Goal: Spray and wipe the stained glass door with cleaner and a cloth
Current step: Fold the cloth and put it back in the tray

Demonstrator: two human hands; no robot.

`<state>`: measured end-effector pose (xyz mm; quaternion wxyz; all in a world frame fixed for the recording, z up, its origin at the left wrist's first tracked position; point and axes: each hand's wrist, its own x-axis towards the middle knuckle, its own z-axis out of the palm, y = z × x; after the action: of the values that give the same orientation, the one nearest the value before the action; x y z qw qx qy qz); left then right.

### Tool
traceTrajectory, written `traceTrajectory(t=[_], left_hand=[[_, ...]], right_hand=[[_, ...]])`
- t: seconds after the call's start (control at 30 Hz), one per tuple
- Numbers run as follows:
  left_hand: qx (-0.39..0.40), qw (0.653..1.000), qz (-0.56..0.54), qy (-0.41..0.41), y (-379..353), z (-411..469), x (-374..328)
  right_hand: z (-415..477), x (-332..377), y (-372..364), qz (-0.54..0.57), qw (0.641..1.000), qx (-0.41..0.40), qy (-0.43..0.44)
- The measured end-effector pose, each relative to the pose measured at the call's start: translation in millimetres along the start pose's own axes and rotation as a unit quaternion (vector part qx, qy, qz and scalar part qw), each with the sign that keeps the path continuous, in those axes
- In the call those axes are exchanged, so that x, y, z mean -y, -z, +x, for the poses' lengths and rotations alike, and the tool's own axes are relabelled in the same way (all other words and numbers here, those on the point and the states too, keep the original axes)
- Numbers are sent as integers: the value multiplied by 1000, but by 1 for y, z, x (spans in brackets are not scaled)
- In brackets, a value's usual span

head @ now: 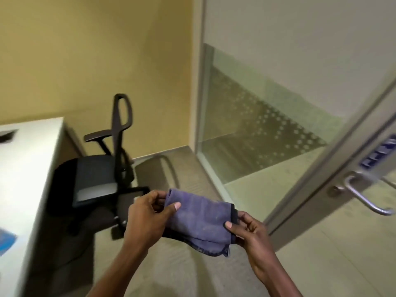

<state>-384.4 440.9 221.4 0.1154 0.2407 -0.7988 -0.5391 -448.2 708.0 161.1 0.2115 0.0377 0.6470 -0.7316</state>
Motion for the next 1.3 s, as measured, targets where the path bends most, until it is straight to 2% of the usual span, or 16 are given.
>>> traceTrajectory(t=[0.23, 0.57, 0.87, 1.1, 1.3], left_hand=[[-77, 991, -57, 89, 98, -3, 69], [-248, 959, -13, 139, 184, -20, 123], [-404, 877, 24, 259, 236, -17, 141], [-461, 829, 28, 316, 261, -29, 166], [-487, 805, 74, 329, 291, -39, 192]], right_hand=[[39, -11, -111, -78, 994, 78, -16], [99, -41, -250, -148, 964, 216, -49], [138, -61, -369, -164, 912, 362, -101], [133, -81, -426, -187, 859, 446, -165], [105, -103, -464, -183, 842, 468, -196]])
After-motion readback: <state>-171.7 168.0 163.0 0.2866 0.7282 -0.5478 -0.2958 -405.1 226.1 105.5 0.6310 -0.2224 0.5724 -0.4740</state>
